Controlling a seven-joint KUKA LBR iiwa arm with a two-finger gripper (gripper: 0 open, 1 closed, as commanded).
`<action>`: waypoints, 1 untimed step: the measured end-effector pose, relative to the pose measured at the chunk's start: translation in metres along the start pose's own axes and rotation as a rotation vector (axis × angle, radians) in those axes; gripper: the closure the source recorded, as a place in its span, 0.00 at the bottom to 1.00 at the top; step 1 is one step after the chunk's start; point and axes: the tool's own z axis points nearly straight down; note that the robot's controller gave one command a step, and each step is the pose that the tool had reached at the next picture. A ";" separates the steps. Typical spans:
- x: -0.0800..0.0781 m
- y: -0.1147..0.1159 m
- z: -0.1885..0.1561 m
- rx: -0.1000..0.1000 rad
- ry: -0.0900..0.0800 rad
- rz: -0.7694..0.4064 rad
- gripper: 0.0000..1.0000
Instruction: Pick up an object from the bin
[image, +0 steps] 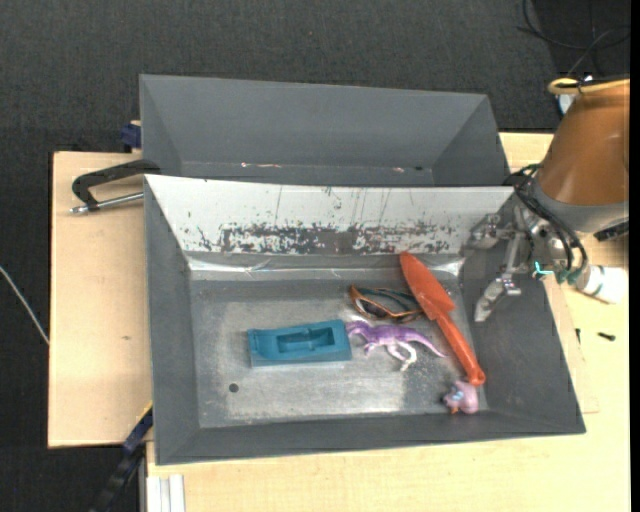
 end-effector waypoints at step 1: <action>-0.002 0.001 -0.005 0.002 -0.008 -0.002 0.00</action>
Offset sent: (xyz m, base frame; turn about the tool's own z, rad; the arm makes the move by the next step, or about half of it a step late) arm -0.0269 0.0768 -0.0905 -0.1564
